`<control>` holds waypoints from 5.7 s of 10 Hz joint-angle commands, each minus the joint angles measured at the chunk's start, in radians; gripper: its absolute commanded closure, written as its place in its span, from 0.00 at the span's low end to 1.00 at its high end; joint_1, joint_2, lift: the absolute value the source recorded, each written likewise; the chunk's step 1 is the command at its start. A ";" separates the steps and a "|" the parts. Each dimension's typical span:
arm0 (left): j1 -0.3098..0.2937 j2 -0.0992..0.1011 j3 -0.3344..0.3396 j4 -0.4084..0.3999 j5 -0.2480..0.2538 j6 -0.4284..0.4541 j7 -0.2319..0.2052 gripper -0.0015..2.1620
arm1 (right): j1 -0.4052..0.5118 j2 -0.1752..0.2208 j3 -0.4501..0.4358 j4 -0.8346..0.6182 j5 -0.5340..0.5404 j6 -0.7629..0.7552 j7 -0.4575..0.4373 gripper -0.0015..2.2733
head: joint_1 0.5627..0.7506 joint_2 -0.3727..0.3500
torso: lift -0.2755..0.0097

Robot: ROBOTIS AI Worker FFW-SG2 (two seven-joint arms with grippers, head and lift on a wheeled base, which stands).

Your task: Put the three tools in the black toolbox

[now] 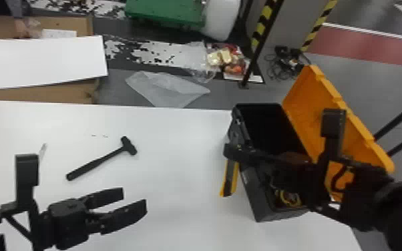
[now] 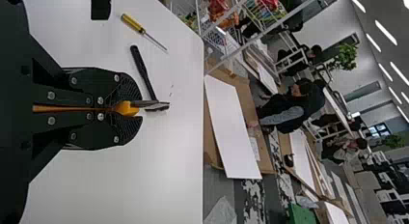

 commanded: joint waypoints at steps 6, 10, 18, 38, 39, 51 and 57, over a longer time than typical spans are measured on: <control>0.125 -0.006 0.117 -0.055 -0.003 -0.082 0.021 0.04 | -0.021 -0.065 -0.217 0.111 0.015 -0.229 -0.013 0.78 | 0.70 0.13 | 0.77; 0.177 -0.009 0.154 -0.092 -0.002 -0.100 0.010 0.04 | 0.075 -0.117 -0.196 0.184 0.078 -0.474 0.007 0.78 | 0.70 0.03 | 0.77; 0.194 -0.012 0.171 -0.084 0.017 -0.186 0.000 0.04 | 0.179 -0.119 -0.096 0.328 0.141 -0.793 0.059 0.23 | 0.70 0.05 | 0.77; 0.251 -0.046 0.372 0.236 -0.048 -0.916 0.064 0.06 | 0.345 0.216 -0.005 0.282 -0.080 -0.888 0.119 0.03 | 0.70 0.61 | 0.77; 0.251 -0.060 0.389 0.261 -0.046 -0.935 0.082 0.06 | 0.356 0.214 -0.005 0.282 -0.082 -0.901 0.127 0.03 | 0.70 0.65 | 0.77; -0.063 -0.097 0.329 0.535 -0.158 -0.778 0.231 0.06 | 0.376 0.164 0.030 0.292 -0.051 -0.907 0.137 0.03 | 0.70 0.75 | 0.77; -0.120 -0.097 0.252 0.617 -0.187 -0.778 0.346 0.07 | 0.379 0.147 0.036 0.293 -0.052 -0.904 0.139 0.03 | 0.70 0.70 | 0.77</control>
